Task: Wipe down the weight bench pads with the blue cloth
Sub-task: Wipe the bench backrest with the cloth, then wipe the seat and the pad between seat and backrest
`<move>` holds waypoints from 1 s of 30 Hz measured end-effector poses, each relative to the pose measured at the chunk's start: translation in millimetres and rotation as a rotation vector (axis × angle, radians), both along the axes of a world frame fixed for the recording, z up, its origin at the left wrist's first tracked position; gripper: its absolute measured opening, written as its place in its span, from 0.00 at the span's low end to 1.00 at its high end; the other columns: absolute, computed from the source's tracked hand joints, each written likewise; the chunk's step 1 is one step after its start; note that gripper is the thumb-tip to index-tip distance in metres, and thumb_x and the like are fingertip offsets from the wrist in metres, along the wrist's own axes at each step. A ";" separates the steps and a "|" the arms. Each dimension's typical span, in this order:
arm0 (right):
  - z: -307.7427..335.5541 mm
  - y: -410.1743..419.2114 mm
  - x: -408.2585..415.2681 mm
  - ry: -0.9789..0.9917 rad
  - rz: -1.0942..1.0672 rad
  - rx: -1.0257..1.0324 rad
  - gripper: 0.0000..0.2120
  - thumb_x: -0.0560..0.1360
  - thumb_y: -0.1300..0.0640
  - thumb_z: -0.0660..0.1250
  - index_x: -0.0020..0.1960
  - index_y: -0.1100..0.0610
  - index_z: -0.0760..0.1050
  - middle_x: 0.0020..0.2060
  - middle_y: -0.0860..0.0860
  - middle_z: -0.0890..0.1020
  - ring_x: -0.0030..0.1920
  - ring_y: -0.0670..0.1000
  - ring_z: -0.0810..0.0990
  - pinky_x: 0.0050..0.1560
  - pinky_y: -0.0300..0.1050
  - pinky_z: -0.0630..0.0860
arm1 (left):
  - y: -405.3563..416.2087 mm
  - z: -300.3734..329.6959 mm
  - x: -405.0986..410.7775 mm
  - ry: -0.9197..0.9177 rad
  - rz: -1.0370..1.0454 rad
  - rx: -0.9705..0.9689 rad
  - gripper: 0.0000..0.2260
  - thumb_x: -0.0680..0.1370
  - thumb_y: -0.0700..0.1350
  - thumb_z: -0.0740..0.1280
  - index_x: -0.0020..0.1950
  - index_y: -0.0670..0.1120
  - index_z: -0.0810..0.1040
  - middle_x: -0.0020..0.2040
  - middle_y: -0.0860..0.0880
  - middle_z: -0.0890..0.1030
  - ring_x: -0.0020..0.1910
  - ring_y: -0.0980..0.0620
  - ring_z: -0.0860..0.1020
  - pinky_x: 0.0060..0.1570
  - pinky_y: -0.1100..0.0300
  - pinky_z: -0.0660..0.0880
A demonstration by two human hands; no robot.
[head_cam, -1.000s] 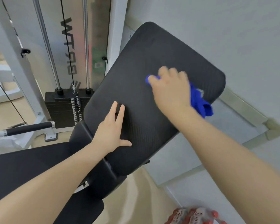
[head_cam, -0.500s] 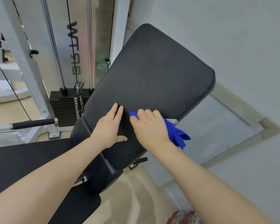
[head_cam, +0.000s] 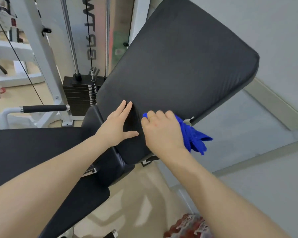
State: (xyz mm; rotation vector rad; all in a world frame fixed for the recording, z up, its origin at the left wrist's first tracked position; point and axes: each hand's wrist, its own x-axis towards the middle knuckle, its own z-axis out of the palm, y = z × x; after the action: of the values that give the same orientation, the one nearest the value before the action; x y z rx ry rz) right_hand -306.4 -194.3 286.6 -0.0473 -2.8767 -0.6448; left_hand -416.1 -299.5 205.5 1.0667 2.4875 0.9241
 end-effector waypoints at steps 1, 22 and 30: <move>-11.1 -10.7 2.7 -0.145 -0.004 -0.034 0.07 0.69 0.61 0.66 0.47 0.59 0.76 0.41 0.54 0.77 0.41 0.55 0.75 0.43 0.48 0.68 | 0.2 -1.5 -0.4 0.002 -0.015 0.024 0.43 0.71 0.51 0.71 0.76 0.50 0.45 0.78 0.49 0.44 0.75 0.46 0.52 0.72 0.51 0.55; -8.6 -7.3 -122.7 -0.210 0.178 0.142 0.05 0.61 0.59 0.72 0.33 0.53 0.77 0.31 0.51 0.75 0.29 0.53 0.68 0.35 0.44 0.61 | -55.9 -71.5 -61.3 -0.234 0.155 0.072 0.43 0.72 0.45 0.72 0.76 0.47 0.46 0.78 0.51 0.50 0.76 0.51 0.50 0.74 0.53 0.54; -17.7 -3.7 -72.0 -0.466 0.257 0.132 0.09 0.57 0.62 0.73 0.30 0.55 0.73 0.28 0.51 0.71 0.29 0.53 0.66 0.32 0.46 0.58 | -43.4 -64.6 -85.8 -0.310 0.094 0.043 0.46 0.71 0.47 0.73 0.76 0.47 0.41 0.77 0.50 0.41 0.76 0.48 0.47 0.74 0.50 0.54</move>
State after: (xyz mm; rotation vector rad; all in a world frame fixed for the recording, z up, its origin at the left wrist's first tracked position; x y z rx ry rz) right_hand -378.3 -198.0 269.0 0.5519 -3.1784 -0.8892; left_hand -502.0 -342.9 140.9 0.7565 2.2850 1.0829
